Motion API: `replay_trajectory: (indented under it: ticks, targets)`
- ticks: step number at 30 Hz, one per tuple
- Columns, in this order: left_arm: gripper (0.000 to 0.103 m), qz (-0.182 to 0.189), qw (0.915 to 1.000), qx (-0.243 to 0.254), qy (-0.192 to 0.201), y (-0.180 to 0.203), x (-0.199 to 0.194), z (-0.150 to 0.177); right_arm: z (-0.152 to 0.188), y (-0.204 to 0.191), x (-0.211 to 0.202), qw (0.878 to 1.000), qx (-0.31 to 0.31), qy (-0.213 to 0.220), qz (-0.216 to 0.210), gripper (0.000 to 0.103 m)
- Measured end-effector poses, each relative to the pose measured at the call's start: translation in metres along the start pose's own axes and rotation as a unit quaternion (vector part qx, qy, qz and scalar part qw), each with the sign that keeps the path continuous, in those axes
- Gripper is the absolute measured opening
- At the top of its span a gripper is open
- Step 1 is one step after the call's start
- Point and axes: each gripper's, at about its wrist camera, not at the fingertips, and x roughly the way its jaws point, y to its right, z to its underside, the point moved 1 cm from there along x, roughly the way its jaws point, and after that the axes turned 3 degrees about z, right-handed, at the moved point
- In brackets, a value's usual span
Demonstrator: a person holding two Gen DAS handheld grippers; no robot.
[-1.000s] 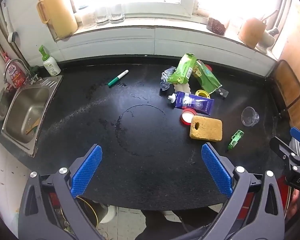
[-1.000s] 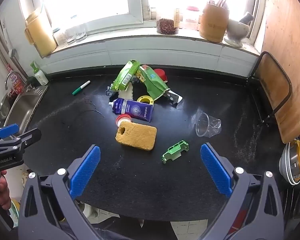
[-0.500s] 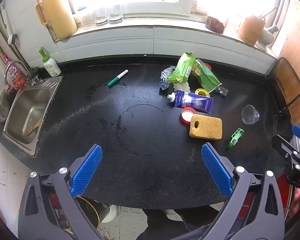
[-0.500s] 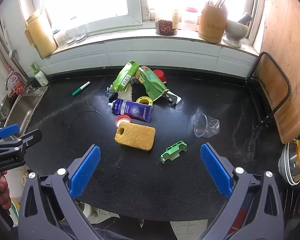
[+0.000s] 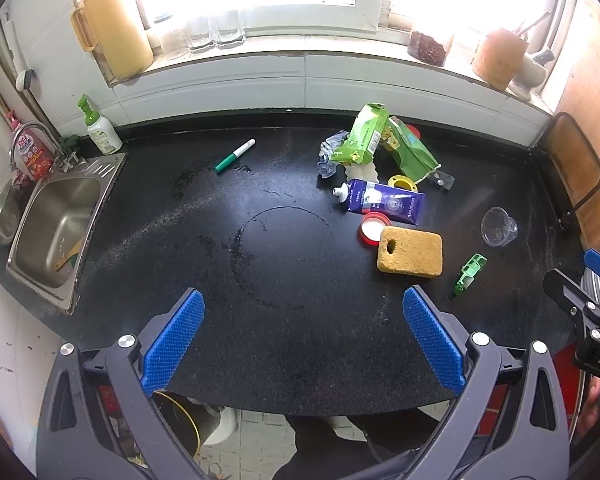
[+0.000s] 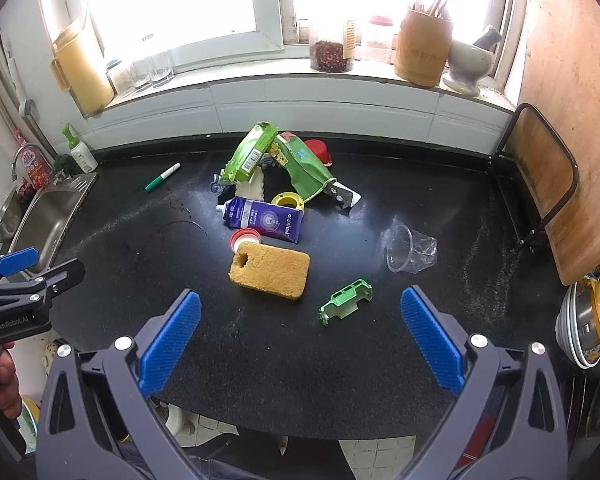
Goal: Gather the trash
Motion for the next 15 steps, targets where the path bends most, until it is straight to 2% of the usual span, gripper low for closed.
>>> replay_trajectory:
  ticks: [15]
  targets:
    - [0.097, 0.0, 1.0, 0.003, -0.003, 0.0056, 0.0, 0.0011, 0.0007, 0.0018, -0.0008, 1.0, 0.001, 0.0, -0.001, 0.098]
